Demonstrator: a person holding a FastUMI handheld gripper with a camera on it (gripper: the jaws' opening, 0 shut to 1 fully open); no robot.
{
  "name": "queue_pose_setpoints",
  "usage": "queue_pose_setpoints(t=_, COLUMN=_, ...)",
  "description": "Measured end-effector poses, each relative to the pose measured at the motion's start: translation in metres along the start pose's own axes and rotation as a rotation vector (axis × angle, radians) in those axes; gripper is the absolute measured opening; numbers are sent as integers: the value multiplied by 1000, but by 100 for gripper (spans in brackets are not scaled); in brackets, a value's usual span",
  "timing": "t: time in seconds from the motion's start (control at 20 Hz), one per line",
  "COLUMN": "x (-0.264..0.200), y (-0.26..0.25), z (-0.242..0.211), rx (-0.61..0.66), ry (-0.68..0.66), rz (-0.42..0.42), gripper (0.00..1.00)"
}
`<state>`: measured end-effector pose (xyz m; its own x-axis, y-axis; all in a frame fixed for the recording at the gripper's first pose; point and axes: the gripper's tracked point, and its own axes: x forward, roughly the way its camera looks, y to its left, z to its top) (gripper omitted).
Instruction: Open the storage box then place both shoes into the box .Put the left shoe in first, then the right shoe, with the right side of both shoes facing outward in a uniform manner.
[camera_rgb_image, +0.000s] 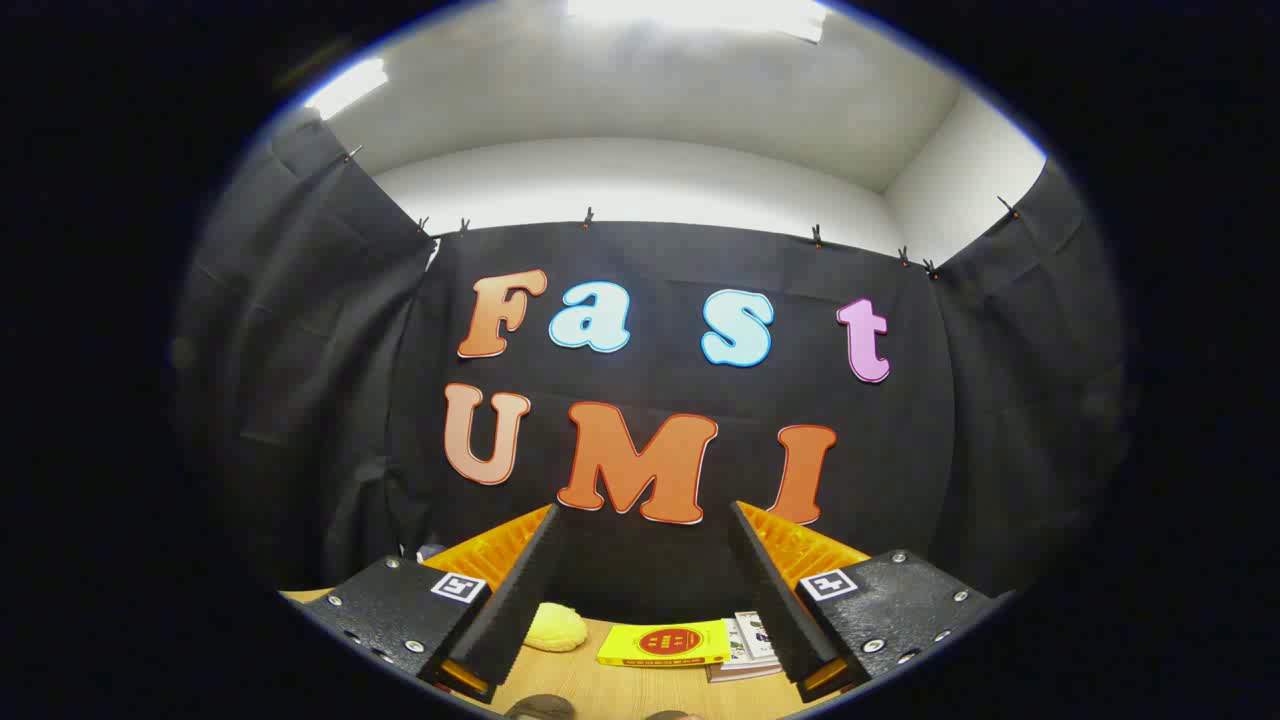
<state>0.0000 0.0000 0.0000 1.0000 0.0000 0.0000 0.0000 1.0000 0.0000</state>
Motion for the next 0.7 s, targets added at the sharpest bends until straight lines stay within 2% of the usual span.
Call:
queue_pose_setpoints(t=0.1, x=0, y=-3, z=-3, rx=-33, ry=0, rz=-26, gripper=98)
queue_pose_setpoints(t=0.7, x=-14, y=-6, z=-3, rx=4, ry=33, rz=-8, gripper=98)
